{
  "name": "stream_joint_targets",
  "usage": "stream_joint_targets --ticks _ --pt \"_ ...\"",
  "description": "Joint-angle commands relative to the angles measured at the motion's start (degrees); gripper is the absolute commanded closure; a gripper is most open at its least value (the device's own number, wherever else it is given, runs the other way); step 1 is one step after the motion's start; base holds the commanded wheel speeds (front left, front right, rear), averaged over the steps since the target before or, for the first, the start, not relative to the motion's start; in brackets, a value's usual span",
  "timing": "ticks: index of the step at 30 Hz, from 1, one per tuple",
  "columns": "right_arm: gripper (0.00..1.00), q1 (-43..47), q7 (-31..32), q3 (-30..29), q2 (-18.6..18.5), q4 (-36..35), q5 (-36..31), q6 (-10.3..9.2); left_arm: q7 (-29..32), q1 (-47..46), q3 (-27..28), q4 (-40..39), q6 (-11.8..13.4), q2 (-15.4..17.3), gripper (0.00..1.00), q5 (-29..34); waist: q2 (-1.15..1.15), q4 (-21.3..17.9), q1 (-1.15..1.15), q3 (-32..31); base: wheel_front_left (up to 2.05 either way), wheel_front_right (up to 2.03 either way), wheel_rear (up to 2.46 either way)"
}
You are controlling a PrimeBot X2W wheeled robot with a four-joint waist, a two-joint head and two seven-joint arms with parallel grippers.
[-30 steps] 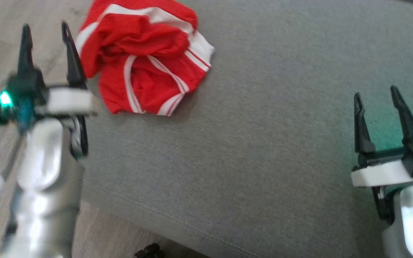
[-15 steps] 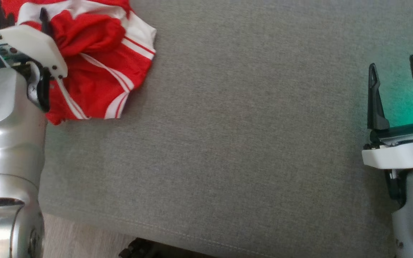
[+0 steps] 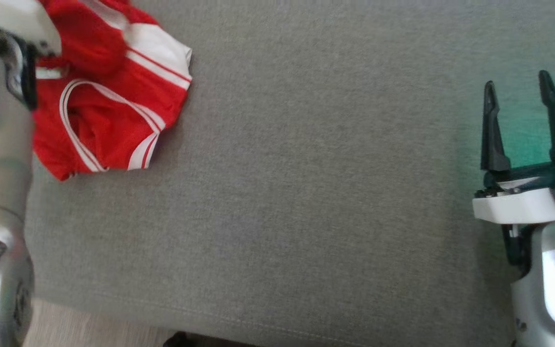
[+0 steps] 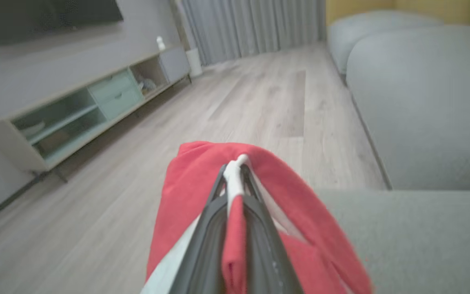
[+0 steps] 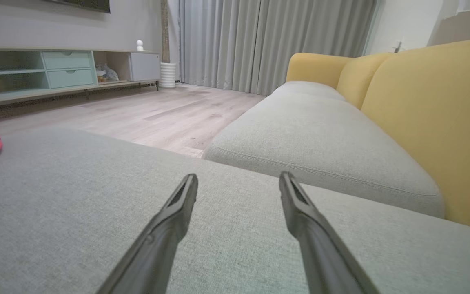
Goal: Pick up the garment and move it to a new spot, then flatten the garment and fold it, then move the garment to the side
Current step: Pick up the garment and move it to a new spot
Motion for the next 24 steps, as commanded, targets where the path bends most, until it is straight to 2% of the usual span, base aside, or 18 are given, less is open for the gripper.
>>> stream_joint_targets --ticks 1,8,12,14,17,22,24 --pt "0.00 -0.91 -0.36 1.54 0.80 -1.45 0.41 0.43 -1.39 -3.53 -0.12 -2.96 -0.41 3.83 1.00 1.05 0.00 -1.99 0.00 -2.42 0.00 0.00 0.00" --pt "0.00 0.80 -0.36 1.69 2.45 -1.15 2.11 0.43 -3.14 -9.81 -4.12 -9.68 -5.01 0.69 1.00 1.80 0.00 -8.58 0.00 -9.07 0.00 0.00 0.00" --pt "0.00 1.32 -0.36 3.72 2.54 -1.24 6.92 0.43 -1.94 -11.72 -6.12 -14.15 -6.55 -2.26 1.00 0.44 0.00 -14.30 0.00 -11.91 0.00 0.00 0.00" --pt "0.00 1.22 -0.36 5.55 2.55 -1.38 10.03 0.43 -0.80 -11.83 -7.68 -18.22 -7.29 -5.44 1.00 -3.16 0.00 -19.22 0.00 -12.86 0.00 0.00 0.00" --pt "0.00 0.39 -0.36 7.34 2.55 -2.11 12.75 0.43 1.05 -10.53 -11.19 -22.79 -7.43 -8.29 1.00 -7.86 0.00 -24.21 0.00 -12.68 0.00 0.00 0.00" --pt "0.00 -0.77 -0.36 9.76 2.56 -3.80 16.56 0.43 4.36 -5.10 -18.04 -28.66 -7.45 -10.45 1.00 -18.23 0.00 -31.61 0.00 -11.43 0.00 0.00 0.00" --pt "0.00 -0.89 -0.36 10.35 2.56 -4.18 17.69 0.43 4.49 -1.89 -21.40 -29.63 -7.46 -10.72 1.00 -20.37 0.00 -33.88 0.00 -10.96 0.00 0.00 0.00"
